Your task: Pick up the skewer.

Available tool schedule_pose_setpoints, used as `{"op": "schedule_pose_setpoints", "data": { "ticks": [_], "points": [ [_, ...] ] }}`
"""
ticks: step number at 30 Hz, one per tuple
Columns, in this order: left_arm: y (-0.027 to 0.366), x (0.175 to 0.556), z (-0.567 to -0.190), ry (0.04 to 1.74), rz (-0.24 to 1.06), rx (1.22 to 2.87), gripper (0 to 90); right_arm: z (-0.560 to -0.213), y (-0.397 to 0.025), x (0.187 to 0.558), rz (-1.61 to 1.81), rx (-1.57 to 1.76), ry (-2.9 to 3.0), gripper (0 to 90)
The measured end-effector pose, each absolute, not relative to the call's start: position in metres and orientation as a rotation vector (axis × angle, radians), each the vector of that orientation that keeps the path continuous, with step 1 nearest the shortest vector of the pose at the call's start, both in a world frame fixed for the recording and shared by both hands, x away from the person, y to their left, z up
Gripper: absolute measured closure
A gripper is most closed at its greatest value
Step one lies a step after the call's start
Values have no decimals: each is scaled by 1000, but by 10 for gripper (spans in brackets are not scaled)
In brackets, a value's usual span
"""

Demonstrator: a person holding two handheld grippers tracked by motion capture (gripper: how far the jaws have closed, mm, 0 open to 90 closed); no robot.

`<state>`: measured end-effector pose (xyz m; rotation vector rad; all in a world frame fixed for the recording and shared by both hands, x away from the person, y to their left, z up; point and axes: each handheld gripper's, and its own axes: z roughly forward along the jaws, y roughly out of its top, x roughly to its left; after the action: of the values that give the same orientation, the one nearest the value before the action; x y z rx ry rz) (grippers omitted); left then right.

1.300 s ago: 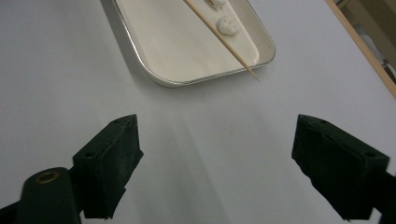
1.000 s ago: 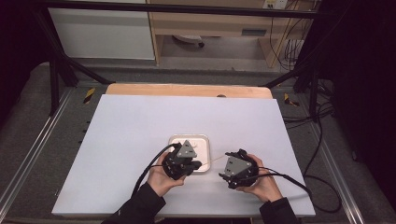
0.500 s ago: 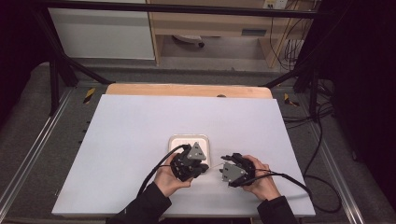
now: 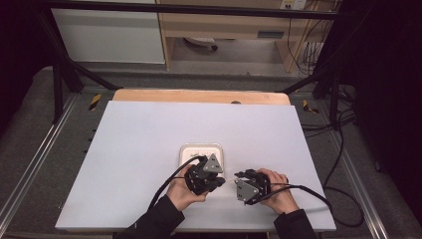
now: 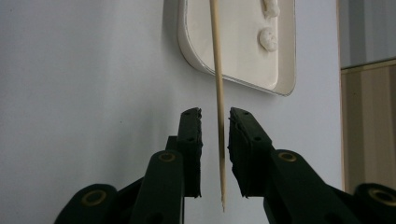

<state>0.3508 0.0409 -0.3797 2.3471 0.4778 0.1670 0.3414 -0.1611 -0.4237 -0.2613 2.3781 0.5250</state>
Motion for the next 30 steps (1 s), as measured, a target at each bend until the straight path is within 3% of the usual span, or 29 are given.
{"op": "schedule_pose_setpoints", "data": {
  "ticks": [11,21,26,30],
  "points": [
    [43,352,-382,478,155,2364,893,-424,-161,342,529,-278,2376,870],
    [44,356,-382,491,162,2376,883,-424,-161,340,511,-304,2370,885],
    [41,360,-381,496,174,2467,704,-423,-162,340,482,-297,2376,886],
    [37,361,-383,485,171,2555,734,-424,-162,340,453,-308,2377,886]
  ]
}}
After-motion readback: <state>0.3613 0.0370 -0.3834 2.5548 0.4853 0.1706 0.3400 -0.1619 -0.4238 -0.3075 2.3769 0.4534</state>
